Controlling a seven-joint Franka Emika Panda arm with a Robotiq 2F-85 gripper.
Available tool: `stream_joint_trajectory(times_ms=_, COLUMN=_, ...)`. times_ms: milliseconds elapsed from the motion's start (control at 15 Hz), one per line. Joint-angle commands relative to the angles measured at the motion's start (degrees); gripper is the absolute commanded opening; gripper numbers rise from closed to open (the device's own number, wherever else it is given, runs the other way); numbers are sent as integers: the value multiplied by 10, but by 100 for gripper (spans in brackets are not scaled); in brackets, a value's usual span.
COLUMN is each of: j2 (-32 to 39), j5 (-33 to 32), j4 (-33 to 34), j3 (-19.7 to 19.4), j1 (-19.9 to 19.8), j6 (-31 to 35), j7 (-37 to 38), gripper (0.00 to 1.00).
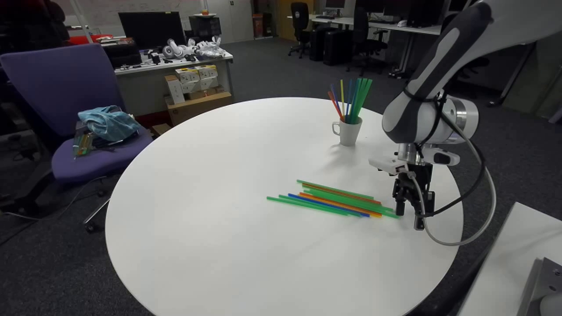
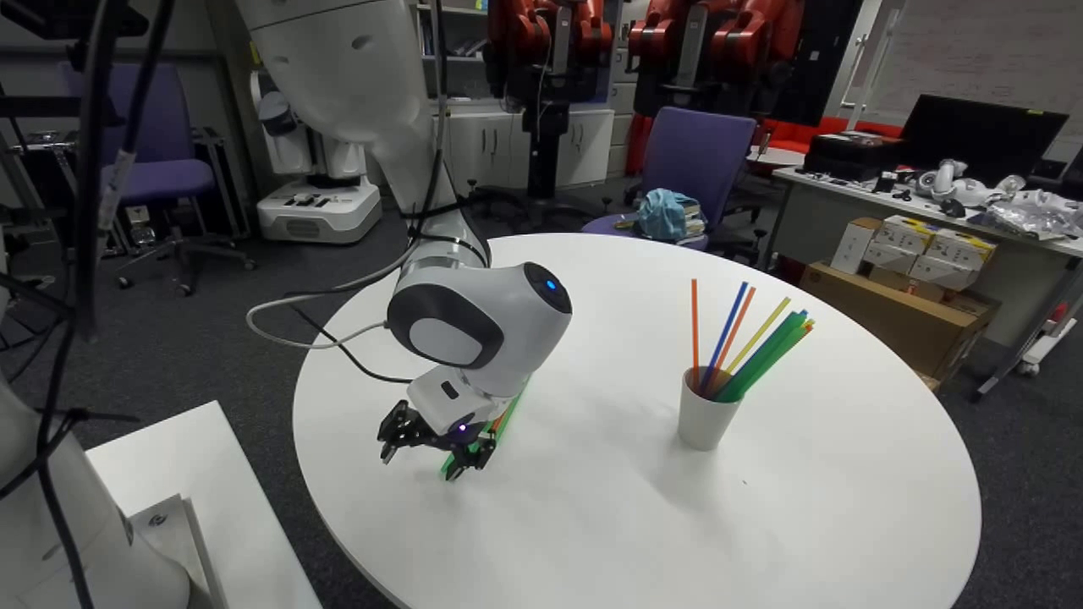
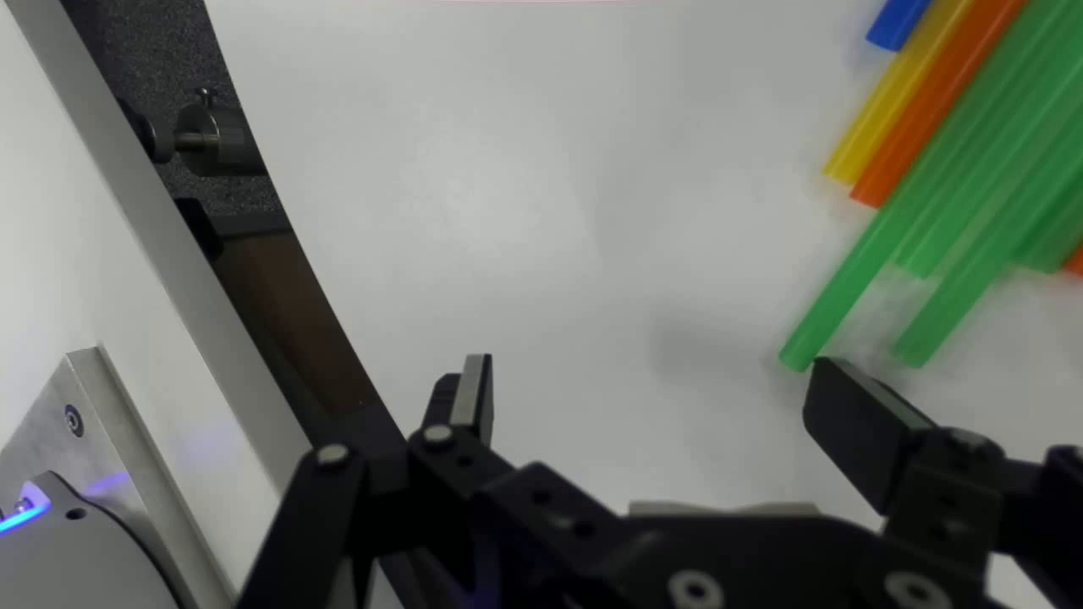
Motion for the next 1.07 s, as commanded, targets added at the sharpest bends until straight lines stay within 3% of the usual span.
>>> stream_joint_trajectory(times_ms=0, j2=2, j5=-4, j4=4, j3=2, j1=-3, j6=-9, j7=2, gripper=100)
stream_joint_trajectory(times_ms=267, j2=16, j5=0, j4=12, j3=8, j1=2, j6=-4, j7=10, gripper=100)
stream_joint_trajectory(times_ms=733, j2=44, j5=81, j4=33, j3=35, j1=2, j6=64, j7=6, gripper=100)
stream_joint_trajectory(times_ms=1000, j2=51, j5=103, j4=40, j3=39, j1=1, j6=69, j7=-1, gripper=100)
